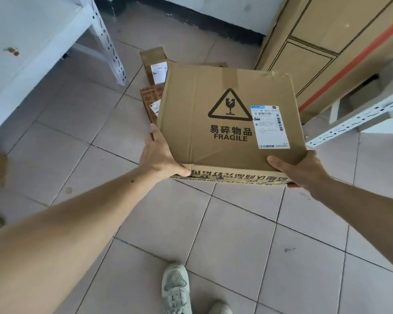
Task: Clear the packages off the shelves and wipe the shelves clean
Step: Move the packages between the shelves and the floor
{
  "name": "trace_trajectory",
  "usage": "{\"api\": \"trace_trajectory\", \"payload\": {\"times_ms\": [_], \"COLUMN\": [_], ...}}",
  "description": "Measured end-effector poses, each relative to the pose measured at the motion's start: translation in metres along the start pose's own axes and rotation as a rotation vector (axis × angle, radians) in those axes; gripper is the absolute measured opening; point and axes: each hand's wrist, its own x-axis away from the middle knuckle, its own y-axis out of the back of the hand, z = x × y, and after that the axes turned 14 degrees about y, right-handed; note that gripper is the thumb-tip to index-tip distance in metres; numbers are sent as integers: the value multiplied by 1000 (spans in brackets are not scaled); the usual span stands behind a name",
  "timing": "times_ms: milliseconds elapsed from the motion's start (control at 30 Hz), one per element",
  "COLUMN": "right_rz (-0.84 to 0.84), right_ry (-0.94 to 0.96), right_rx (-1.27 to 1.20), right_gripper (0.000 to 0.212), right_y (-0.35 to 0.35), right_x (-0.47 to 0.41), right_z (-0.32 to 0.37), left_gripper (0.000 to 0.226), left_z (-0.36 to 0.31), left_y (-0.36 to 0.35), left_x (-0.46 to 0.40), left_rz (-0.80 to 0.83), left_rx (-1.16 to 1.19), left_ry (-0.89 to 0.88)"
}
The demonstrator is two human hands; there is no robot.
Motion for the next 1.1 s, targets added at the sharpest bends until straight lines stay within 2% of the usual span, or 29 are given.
{"api": "trace_trajectory", "payload": {"times_ms": [333, 600, 800, 1100], "right_rz": [-39, -23, -2, 81], "right_ry": [-109, -176, -162, -200], "right_rx": [-10, -56, -71, 59], "right_gripper": [90, 88, 91, 104], "right_y": [10, -34, -72, -92], "right_x": [-73, -115, -144, -159], "right_z": [-92, -179, -216, -234], "left_gripper": [152, 148, 152, 152], "left_z": [-55, -51, -34, -19], "left_y": [-114, -199, -232, -251], "left_x": [-55, -102, -125, -138], "left_rz": [117, 139, 114, 77], "left_rx": [-48, -112, -158, -364], "left_ry": [-48, -29, 33, -14]}}
